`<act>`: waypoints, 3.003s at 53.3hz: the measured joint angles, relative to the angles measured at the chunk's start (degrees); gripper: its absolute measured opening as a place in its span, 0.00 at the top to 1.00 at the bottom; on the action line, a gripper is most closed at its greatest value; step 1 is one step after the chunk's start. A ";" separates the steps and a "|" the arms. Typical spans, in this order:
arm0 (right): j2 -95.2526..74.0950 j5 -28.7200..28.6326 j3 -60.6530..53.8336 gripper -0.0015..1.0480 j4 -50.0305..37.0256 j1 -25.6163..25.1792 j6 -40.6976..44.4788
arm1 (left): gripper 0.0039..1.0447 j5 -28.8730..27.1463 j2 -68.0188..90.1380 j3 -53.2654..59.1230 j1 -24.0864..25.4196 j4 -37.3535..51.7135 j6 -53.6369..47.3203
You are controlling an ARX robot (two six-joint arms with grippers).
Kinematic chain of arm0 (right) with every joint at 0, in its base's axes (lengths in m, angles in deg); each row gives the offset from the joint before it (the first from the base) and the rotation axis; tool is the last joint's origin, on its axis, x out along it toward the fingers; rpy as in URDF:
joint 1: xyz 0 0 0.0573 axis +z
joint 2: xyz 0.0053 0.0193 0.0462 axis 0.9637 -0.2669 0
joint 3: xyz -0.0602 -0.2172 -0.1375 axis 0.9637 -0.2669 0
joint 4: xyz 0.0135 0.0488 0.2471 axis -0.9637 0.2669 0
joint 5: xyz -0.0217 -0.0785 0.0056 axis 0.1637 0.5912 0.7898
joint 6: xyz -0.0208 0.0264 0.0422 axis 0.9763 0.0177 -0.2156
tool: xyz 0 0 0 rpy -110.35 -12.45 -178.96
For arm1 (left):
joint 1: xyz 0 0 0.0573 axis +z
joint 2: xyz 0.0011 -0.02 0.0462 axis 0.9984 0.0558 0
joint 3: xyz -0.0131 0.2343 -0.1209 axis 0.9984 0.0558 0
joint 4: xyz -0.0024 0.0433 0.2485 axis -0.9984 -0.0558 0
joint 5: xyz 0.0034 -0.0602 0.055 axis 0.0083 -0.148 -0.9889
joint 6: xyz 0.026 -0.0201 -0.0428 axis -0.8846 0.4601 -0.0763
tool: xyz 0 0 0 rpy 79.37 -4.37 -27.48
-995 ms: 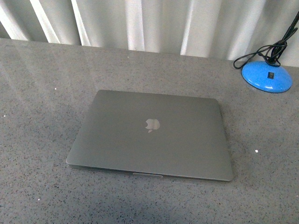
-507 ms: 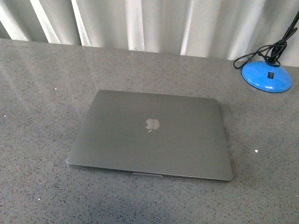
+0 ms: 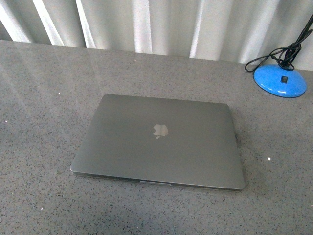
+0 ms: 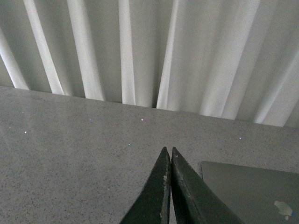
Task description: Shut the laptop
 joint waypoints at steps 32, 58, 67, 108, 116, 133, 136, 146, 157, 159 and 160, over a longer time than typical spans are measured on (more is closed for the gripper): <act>24.46 0.17 -0.39 0.99 22.25 0.00 -0.37 | 0.97 -0.66 -12.68 0.50 -2.23 -10.51 -0.17; 34.42 0.20 -0.39 0.99 32.02 0.00 -0.42 | 0.97 -0.66 -22.93 0.48 -2.25 -21.11 -0.17; 42.53 0.20 -0.39 0.99 42.25 0.00 -0.44 | 0.97 -0.66 -22.93 0.48 -2.25 -21.14 -0.20; 45.27 0.22 -0.39 0.11 43.23 0.00 -0.44 | 0.06 -0.63 -22.99 0.48 -2.25 -21.18 -0.20; 45.27 0.22 -0.39 0.10 43.23 0.00 -0.66 | 0.06 -0.66 -22.99 0.48 -2.25 -21.18 -0.20; 45.27 0.22 -0.39 0.10 43.23 0.00 -0.66 | 0.06 -0.66 -22.99 0.48 -2.25 -21.18 -0.20; 45.27 0.22 -0.39 0.10 43.23 0.00 -0.66 | 0.06 -0.63 -22.99 0.48 -2.25 -21.18 -0.20; 45.27 0.22 -0.39 0.10 43.23 0.00 -0.66 | 0.06 -0.63 -22.99 0.48 -2.25 -21.18 -0.20; 45.27 0.22 -0.39 0.10 43.23 0.00 -0.66 | 0.06 -0.63 -22.99 0.48 -2.25 -21.18 -0.20; 45.27 0.22 -0.39 0.10 43.23 0.00 -0.66 | 0.06 -0.66 -22.99 0.48 -2.25 -21.18 -0.20; 45.27 0.22 -0.39 0.10 43.23 0.00 -0.66 | 0.06 -0.63 -22.99 0.48 -2.25 -21.18 -0.20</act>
